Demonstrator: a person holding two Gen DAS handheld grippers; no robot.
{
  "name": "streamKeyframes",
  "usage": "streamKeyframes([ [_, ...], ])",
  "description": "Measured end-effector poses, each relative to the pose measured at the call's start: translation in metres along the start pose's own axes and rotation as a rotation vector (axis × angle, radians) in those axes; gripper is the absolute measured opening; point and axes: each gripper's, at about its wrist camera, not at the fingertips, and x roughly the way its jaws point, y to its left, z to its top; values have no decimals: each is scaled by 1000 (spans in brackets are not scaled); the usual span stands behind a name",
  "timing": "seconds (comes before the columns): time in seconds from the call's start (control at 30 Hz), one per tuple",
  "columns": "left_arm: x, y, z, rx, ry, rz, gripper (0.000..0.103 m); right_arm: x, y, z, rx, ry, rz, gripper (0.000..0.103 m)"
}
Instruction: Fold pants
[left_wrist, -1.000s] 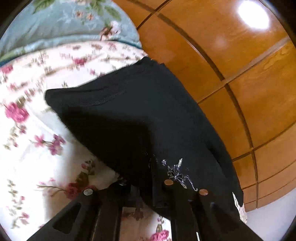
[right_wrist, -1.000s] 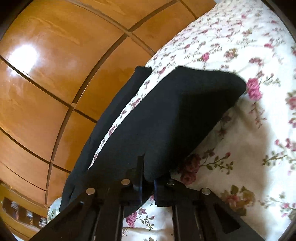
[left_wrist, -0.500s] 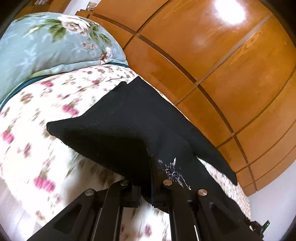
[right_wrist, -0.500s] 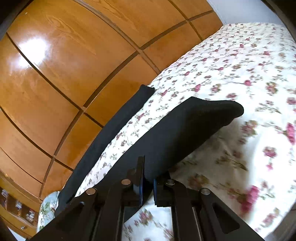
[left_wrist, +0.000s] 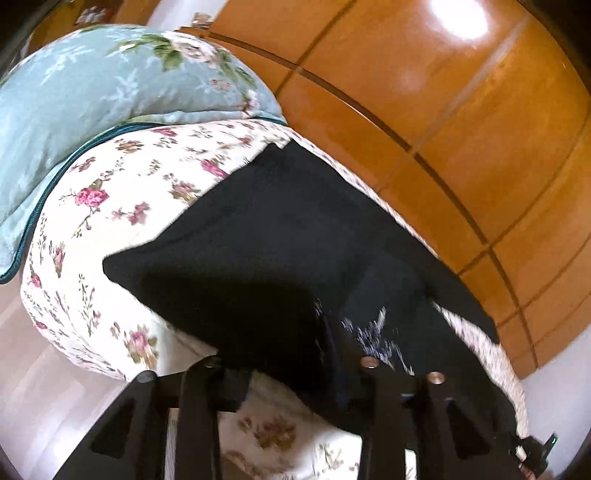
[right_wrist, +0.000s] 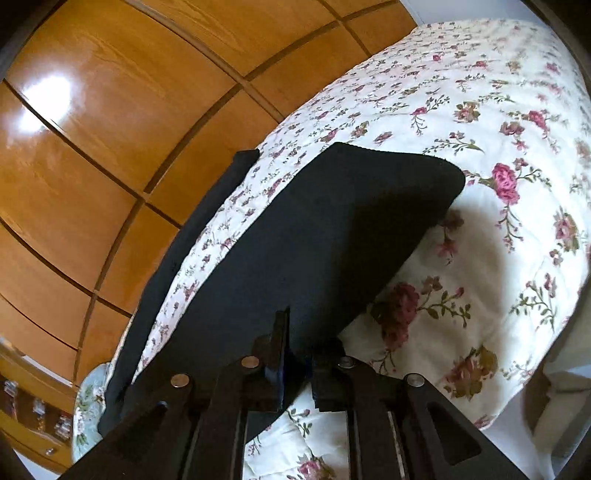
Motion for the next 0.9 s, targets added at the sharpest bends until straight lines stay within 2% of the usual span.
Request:
streamKeyframes([
  [0.03,3,6,5,-27,-5,-4,39,0,-2,3,13,-8,-3,36],
  [0.07,2,16,10,-65,-14,-1,41,-1,-5,8,30,-28,-7,43],
  [0.13,8,26,21,-118,-27,3,42,2,-9,17,54,-45,-30,43],
  [0.17,12,31,27,-134,-24,6,41,4,-11,23,66,-44,-35,40],
  [0.2,16,31,33,-126,-20,11,37,7,-13,29,72,-38,-38,32],
  [0.23,20,29,38,-103,-12,33,20,7,-12,33,64,-38,-55,8],
  [0.27,21,26,40,-82,-3,48,13,5,-9,37,47,-46,-75,7],
  [0.37,15,14,42,-7,-47,85,9,-16,10,36,-64,-140,-119,7],
  [0.47,28,16,35,45,-2,153,10,-14,0,30,-52,-135,-192,7],
  [0.53,25,17,34,63,-21,143,14,-2,-11,24,-35,-82,-245,8],
  [0.6,23,19,37,82,-20,158,27,-7,-9,23,-31,-110,-233,11],
  [0.63,19,22,41,73,-23,167,29,-12,-5,25,-41,-127,-262,20],
  [0.67,14,29,45,44,-32,173,32,-17,0,26,-64,-153,-334,31],
  [0.7,9,35,47,18,-45,183,33,-23,4,27,-84,-184,-393,35],
  [0.73,3,42,53,-13,-63,204,33,-32,8,28,-93,-224,-441,36],
  [0.8,-9,54,66,-60,-108,268,33,-50,21,31,-101,-320,-466,36],
  [0.9,-22,63,88,-112,-171,268,35,-59,57,32,-203,-388,-453,40],
])
